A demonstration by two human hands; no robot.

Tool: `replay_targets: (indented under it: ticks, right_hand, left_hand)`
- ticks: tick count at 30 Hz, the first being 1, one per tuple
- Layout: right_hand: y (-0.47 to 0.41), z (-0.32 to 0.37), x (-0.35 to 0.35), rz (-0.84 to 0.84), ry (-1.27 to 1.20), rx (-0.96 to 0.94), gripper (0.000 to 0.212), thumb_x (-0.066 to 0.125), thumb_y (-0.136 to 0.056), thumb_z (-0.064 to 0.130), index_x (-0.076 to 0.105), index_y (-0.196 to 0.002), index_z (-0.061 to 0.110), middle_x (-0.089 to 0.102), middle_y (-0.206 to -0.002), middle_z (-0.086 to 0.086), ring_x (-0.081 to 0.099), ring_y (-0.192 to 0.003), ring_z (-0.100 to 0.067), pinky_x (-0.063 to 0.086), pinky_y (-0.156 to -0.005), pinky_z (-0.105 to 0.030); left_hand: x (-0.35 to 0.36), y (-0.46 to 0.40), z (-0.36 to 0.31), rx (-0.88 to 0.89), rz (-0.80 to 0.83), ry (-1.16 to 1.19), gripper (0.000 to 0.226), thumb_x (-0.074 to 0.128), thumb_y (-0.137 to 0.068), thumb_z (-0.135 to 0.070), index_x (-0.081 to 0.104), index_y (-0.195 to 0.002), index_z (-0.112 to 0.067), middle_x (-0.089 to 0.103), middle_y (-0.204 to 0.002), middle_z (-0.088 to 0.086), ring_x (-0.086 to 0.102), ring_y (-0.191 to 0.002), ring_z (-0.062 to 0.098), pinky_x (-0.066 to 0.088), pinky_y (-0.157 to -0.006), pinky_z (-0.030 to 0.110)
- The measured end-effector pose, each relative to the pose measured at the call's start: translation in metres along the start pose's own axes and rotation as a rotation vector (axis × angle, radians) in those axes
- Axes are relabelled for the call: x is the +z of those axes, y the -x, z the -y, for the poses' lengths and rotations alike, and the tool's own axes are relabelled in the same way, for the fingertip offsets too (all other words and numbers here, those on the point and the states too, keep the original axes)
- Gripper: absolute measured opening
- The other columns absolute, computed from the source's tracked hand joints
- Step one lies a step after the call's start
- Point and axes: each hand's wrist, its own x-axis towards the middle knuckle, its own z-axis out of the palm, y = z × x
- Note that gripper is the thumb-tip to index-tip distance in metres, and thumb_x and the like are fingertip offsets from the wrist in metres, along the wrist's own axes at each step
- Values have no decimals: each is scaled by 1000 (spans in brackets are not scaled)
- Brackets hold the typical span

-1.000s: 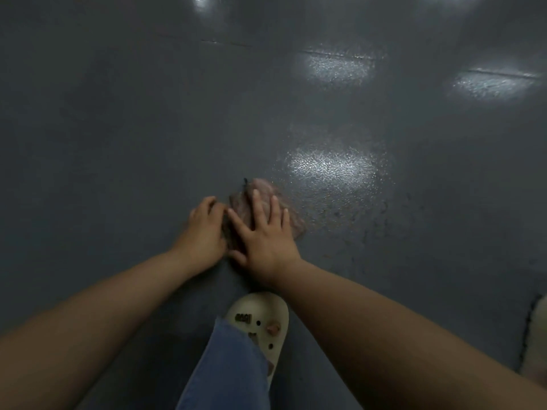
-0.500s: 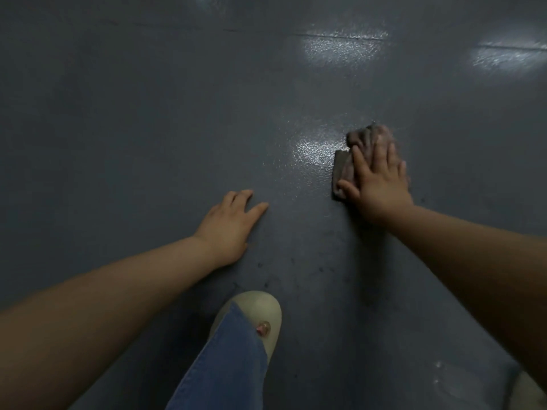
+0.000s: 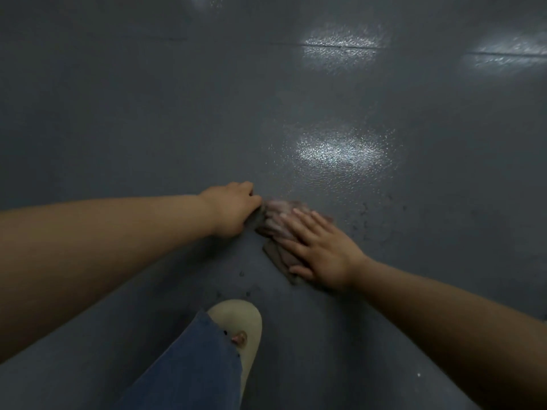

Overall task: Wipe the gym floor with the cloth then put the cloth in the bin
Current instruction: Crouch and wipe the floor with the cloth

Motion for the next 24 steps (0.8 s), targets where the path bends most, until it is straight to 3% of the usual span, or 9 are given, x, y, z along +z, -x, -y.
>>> replay_targets:
  ticks: [3, 6, 8, 11, 14, 17, 21, 24]
  right_hand:
    - [12, -61, -6, 25, -38, 254, 68, 31, -88, 61, 53, -133, 15, 45, -140, -25, 44, -126, -48, 40, -97, -63]
    - [31, -116, -20, -90, -72, 547, 82, 14, -90, 70, 41, -143, 13, 20, -152, -28, 22, -137, -50, 28, -108, -61]
    - [42, -123, -27, -44, -144, 755, 73, 28, -91, 63, 19, -151, 21, -8, -158, -18, 0, -144, -40, 10, -116, -52]
    - [39, -95, -29, -46, -221, 869, 70, 36, -96, 51, 3, -152, 26, -19, -156, -14, -13, -144, -37, -2, -115, -54]
    - [31, -42, -14, -6, -232, 792, 65, 37, -95, 49, 13, -152, 27, -11, -158, -17, -5, -143, -44, 0, -111, -62]
    - [45, 9, 5, -52, -113, 467, 63, 36, -79, 53, 54, -133, 25, 34, -149, -20, 30, -133, -49, 27, -97, -72]
    - [78, 26, 24, 42, -33, 53, 56, 38, -81, 54, 58, -127, 30, 44, -144, -14, 41, -129, -45, 33, -100, -64]
    - [89, -12, 23, 51, 12, -5, 56, 37, -83, 53, 60, -126, 27, 48, -141, -15, 46, -126, -43, 38, -101, -58]
  left_hand:
    - [-5, -5, -16, 12, 34, 35, 50, 59, -87, -22, 41, -134, -16, 37, -133, 11, 43, -122, 29, 42, -97, 37]
    - [-7, -6, -29, 34, 68, 36, 56, 60, -87, -23, 37, -138, -19, 33, -138, 8, 41, -124, 28, 43, -98, 40]
    - [-10, -6, -37, 47, 81, 19, 59, 60, -87, -23, 35, -140, -19, 30, -140, 8, 40, -125, 28, 42, -99, 41]
    - [-20, -9, -50, 33, 38, 41, 59, 60, -87, -21, 34, -140, -18, 30, -141, 9, 39, -126, 29, 42, -100, 43]
    - [-25, -12, -64, 1, -22, 113, 59, 61, -86, -19, 36, -140, -18, 32, -140, 10, 39, -127, 29, 41, -101, 39]
    - [-27, -12, -75, -2, -42, 150, 59, 62, -86, -22, 37, -140, -17, 33, -140, 11, 39, -127, 29, 38, -102, 36]
    - [-28, -6, -85, -35, -42, 185, 67, 63, -88, -25, 29, -145, -19, 29, -145, 9, 36, -130, 27, 35, -102, 33]
    - [-28, -3, -98, -45, -39, 196, 65, 62, -88, -25, 30, -145, -18, 29, -144, 9, 36, -130, 27, 34, -103, 32]
